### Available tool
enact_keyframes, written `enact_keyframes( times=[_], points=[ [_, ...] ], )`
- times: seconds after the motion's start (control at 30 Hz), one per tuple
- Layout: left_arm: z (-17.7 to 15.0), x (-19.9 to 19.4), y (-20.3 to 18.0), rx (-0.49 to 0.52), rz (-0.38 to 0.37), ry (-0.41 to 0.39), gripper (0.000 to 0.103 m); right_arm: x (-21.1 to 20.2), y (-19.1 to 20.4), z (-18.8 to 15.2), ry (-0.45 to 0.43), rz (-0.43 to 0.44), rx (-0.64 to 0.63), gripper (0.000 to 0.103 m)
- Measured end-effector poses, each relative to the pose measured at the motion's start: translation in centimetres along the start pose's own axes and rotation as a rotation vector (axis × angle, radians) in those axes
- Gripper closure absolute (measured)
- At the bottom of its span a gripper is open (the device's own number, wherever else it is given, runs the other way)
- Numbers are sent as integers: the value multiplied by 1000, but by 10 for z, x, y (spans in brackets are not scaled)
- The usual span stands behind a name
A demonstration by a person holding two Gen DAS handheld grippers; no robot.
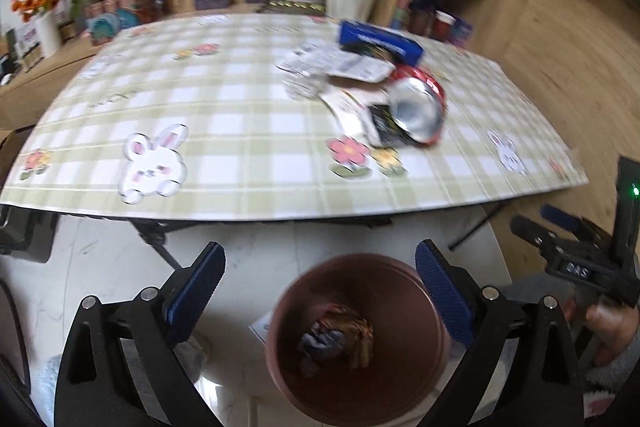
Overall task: Collect trash
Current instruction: 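Grasp the crushed red can with the right tool while the left tool grasps the black packet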
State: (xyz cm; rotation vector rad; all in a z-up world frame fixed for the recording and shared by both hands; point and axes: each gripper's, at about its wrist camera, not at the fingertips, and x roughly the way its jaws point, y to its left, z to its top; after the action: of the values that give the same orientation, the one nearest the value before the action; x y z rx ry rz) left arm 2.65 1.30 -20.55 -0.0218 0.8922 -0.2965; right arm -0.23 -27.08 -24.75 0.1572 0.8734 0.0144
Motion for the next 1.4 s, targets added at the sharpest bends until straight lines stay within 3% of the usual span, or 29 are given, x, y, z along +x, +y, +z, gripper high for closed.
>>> enact_keyframes(
  times=[0.4,0.77,0.93,1.07,1.17,1.27,1.3,1.4],
  points=[
    [25,-7,20,-32,43,-73,9,-8,-7,31,-54,-41,-32,6],
    [59,0,3,-13,-18,-89,9,0,-9,55,-56,-57,-44,6],
    [66,8,-9,13,-23,-86,9,2,-8,64,-57,-37,-53,6],
    [67,14,-7,3,-17,-74,9,8,9,70,-56,-37,-131,6],
    [69,15,-2,-8,-12,-72,9,17,22,77,-50,22,-158,6],
    [71,15,2,-14,-7,-74,9,25,38,86,-64,67,-193,14],
    [72,14,3,-15,-5,-76,10,28,45,90,-66,86,-214,23],
    [75,15,8,-26,-11,-76,12,37,62,99,-62,107,-270,30]
  ],
)
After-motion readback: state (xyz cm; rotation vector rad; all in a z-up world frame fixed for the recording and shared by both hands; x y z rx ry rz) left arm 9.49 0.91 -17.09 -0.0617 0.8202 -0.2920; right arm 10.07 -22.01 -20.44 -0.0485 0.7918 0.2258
